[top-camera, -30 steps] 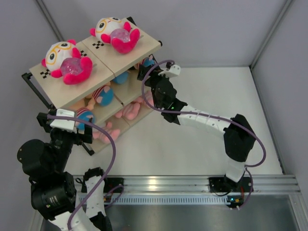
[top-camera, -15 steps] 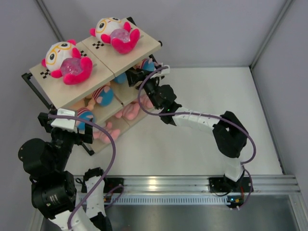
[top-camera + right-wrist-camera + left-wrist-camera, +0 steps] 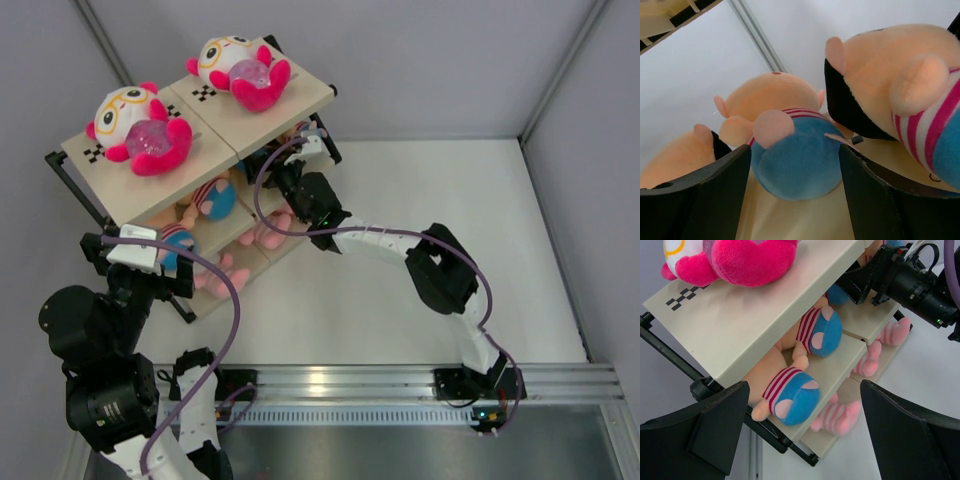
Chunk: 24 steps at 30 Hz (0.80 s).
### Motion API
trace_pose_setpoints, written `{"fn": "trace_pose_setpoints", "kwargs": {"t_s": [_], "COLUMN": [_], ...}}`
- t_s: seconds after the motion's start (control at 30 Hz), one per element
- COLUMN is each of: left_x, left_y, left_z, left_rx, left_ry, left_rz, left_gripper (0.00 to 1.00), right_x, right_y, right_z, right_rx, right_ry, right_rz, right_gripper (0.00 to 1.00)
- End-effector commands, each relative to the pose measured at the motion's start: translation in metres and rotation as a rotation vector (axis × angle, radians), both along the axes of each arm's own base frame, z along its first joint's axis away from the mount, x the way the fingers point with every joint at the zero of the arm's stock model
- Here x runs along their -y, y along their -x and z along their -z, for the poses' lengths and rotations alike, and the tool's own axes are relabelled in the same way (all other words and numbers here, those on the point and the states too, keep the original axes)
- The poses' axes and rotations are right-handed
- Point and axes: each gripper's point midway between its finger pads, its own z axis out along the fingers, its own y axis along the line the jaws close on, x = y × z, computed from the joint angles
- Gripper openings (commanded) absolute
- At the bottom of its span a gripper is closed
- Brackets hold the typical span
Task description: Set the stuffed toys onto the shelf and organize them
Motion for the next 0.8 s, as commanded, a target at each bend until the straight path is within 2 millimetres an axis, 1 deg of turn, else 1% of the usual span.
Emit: {"fn": "trace_pose_setpoints", "kwargs": {"t_s": [0.0,0.03,0.1,0.13,0.17,0.2,0.23,0.27,0.3,0.33,0.37,0.43,0.47,0.5,0.57,0.6,0.67,0.7,0.73,0.77], "left_x": [0.003,0.003,0.003,0.003,0.003,0.003,0.003,0.003,0.003,0.002,0.002,0.000,0.000,0.000,0.000,0.001,0.000,0.000,0.000,0.000], "left_y": [0.000,0.000,-0.002,-0.001,-0.002,-0.002,-0.002,-0.002,-0.001,-0.002,-0.002,-0.002,-0.002,-0.002,-0.002,-0.002,-0.002,-0.002,-0.002,-0.002], "left_z": [-0.010,-0.009,-0.007,-0.007,-0.007,-0.006,-0.006,-0.006,-0.007,-0.006,-0.007,-0.007,-0.008,-0.007,-0.007,-0.007,-0.006,-0.005,-0.006,-0.005], "left_rx": [0.043,0.042,0.035,0.037,0.035,0.033,0.034,0.033,0.035,0.034,0.036,0.036,0.038,0.036,0.035,0.036,0.033,0.032,0.033,0.032], "left_ry": [-0.021,-0.020,-0.018,-0.019,-0.020,-0.019,-0.019,-0.019,-0.020,-0.023,-0.025,-0.030,-0.032,-0.030,-0.029,-0.028,-0.027,-0.028,-0.029,-0.030], "left_rz": [0.019,0.021,0.022,0.024,0.022,0.025,0.024,0.024,0.022,0.021,0.020,0.012,0.012,0.014,0.014,0.015,0.014,0.014,0.012,0.011], "left_gripper": [0.99,0.99,0.99,0.99,0.99,0.99,0.99,0.99,0.99,0.99,0.99,0.99,0.99,0.99,0.99,0.99,0.99,0.99,0.99,0.99], "right_x": [-0.003,-0.005,-0.010,-0.014,-0.017,-0.019,-0.023,-0.026,-0.025,-0.027,-0.025,-0.023,-0.022,-0.023,-0.023,-0.023,-0.023,-0.023,-0.021,-0.019], "right_y": [0.000,-0.001,0.000,-0.002,-0.003,-0.004,-0.006,-0.008,-0.010,-0.011,-0.012,-0.015,-0.016,-0.015,-0.016,-0.016,-0.015,-0.013,-0.011,-0.010], "right_z": [-0.024,-0.020,-0.022,-0.017,-0.020,-0.019,-0.011,-0.011,-0.011,-0.004,-0.002,0.001,0.003,0.003,0.006,0.005,0.008,0.006,-0.001,0.004], "right_rx": [0.047,0.039,0.043,0.035,0.031,0.026,0.013,0.000,-0.009,-0.021,-0.028,-0.043,-0.046,-0.049,-0.054,-0.052,-0.053,-0.052,-0.040,-0.047], "right_ry": [-0.025,-0.015,-0.003,0.010,0.013,0.019,0.031,0.037,0.032,0.035,0.034,0.021,0.021,0.021,0.020,0.015,0.016,0.010,-0.009,-0.003], "right_rz": [0.025,0.023,0.003,-0.001,-0.005,-0.007,-0.007,-0.008,0.000,0.004,0.012,0.033,0.039,0.037,0.035,0.035,0.030,0.026,0.025,0.028], "right_gripper": [0.71,0.72,0.72,0.72,0.72,0.72,0.72,0.72,0.72,0.72,0.71,0.67,0.63,0.49,0.36,0.27,0.19,0.12,0.08,0.05]}}
